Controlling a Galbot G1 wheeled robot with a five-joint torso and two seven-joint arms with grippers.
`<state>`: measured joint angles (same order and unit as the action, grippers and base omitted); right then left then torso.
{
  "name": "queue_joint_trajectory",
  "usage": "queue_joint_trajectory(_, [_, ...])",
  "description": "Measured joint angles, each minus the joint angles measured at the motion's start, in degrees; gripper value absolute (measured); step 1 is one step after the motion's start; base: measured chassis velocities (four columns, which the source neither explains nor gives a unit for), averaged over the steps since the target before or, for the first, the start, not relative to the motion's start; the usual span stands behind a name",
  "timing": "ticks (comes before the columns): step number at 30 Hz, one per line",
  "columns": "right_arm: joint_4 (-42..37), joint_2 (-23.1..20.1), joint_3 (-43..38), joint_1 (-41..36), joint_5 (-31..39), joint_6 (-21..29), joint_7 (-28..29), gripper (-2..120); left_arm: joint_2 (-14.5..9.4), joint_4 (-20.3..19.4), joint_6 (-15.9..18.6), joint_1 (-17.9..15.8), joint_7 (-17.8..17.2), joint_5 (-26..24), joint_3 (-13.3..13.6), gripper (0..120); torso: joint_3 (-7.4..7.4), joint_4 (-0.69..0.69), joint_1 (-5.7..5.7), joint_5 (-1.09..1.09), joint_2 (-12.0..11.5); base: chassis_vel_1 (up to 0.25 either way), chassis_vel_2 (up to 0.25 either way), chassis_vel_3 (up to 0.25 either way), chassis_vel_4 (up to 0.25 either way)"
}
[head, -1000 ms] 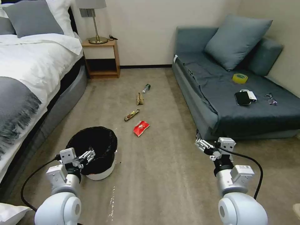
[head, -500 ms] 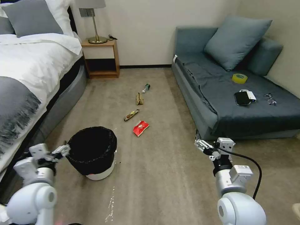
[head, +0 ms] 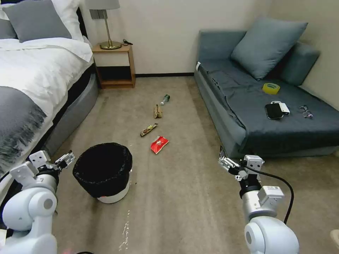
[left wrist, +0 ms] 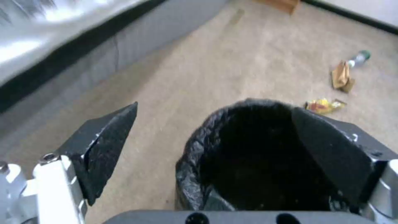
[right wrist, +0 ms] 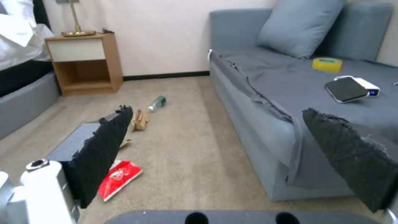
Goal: Pick up the trash bin, then pick up the garbage on the floor and place it into the trash bin.
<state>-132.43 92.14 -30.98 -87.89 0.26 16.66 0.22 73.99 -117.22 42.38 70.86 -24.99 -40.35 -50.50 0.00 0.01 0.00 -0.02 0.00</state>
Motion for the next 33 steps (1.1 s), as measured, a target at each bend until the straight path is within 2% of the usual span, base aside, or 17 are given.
queue_joint_trajectory(2, [0.0,0.0,0.0,0.0,-0.1,0.0,0.0,100,-1.2,3.9,0.0,-1.5,-1.4,-1.9,1.8,100,0.0,-0.01,0.0,0.01,0.0,0.0,0.0,0.0,0.0])
queue_joint_trajectory(4, [0.0,0.0,0.0,0.0,-0.1,0.0,0.0,100,-1.2,3.9,0.0,-1.5,-1.4,-1.9,1.8,100,0.0,-0.01,0.0,0.01,0.0,0.0,0.0,0.0,0.0])
queue_joint_trajectory(5, [0.1,0.0,-0.1,0.0,-0.2,0.0,0.0,100,-1.7,7.2,0.0,-2.7,-1.7,-2.4,3.1,100,0.0,-0.01,0.0,0.02,0.0,0.0,0.0,0.0,0.0])
queue_joint_trajectory(7, [0.1,0.0,-0.1,0.0,-0.2,0.0,0.0,100,-1.7,7.2,0.0,-2.7,-1.7,-2.4,3.1,100,0.0,-0.01,0.0,0.02,0.0,0.0,0.0,0.0,0.0])
queue_joint_trajectory(8, [0.4,0.0,-0.2,0.2,-0.3,0.0,0.0,100,-1.7,11.4,0.0,-4.0,-2.0,-2.9,4.5,100,0.0,-0.01,0.0,0.0,0.0,0.0,0.0,0.0,0.0])
queue_joint_trajectory(9, [0.4,0.0,-0.2,0.2,-0.3,0.0,0.0,100,-1.7,11.4,0.0,-4.0,-2.0,-2.9,4.5,100,0.0,-0.01,0.0,0.0,0.0,0.0,0.0,0.0,0.0])
queue_joint_trajectory(10, [0.5,0.0,-0.4,0.3,-0.3,0.0,0.0,100,-1.5,13.2,-0.1,-4.5,-2.1,-2.8,4.9,100,0.0,-0.01,0.0,0.01,0.0,0.0,0.0,0.0,0.0])
queue_joint_trajectory(12, [0.5,0.0,-0.4,0.3,-0.3,0.0,0.0,100,-1.5,13.2,-0.1,-4.5,-2.1,-2.8,4.9,100,0.0,-0.01,0.0,0.01,0.0,0.0,0.0,0.0,0.0])
queue_joint_trajectory(13, [1.1,0.0,-0.4,0.7,-0.3,0.0,0.0,100,-1.3,15.7,-0.1,-4.9,-2.2,-2.9,5.3,100,0.0,-0.01,0.0,0.01,0.0,0.0,0.0,0.0,0.0])
queue_joint_trajectory(14, [1.3,0.0,-0.5,0.9,-0.3,0.0,0.0,100,-1.3,16.5,-0.1,-5.1,-2.3,-2.9,5.3,100,0.0,-0.01,0.0,0.02,0.0,0.0,0.0,0.0,0.0])
queue_joint_trajectory(19, [2.1,0.0,-0.4,1.5,-0.5,0.0,0.0,100,-1.2,19.2,-0.2,-5.9,-3.0,-3.8,5.6,100,0.0,-0.01,0.0,0.02,0.0,0.0,0.0,0.0,0.0])
queue_joint_trajectory(28, [3.2,0.0,0.1,2.5,-1.0,0.0,0.0,100,-1.2,21.6,-0.2,-6.7,-4.3,-6.3,5.7,96,0.0,-0.01,0.0,0.01,0.0,0.0,0.0,0.0,0.0])
queue_joint_trajectory(31, [3.6,0.0,0.1,2.9,-1.1,-0.1,0.0,100,-1.0,22.0,-0.2,-6.8,-4.5,-7.6,5.7,83,0.0,-0.01,0.0,0.02,0.0,0.0,0.0,0.0,0.0])
queue_joint_trajectory(33, [3.7,0.0,0.1,3.0,-1.1,-0.1,0.0,100,-0.9,22.2,-0.3,-6.9,-4.6,-7.9,5.8,79,0.0,0.0,0.0,0.02,0.0,0.0,0.0,0.0,0.0])
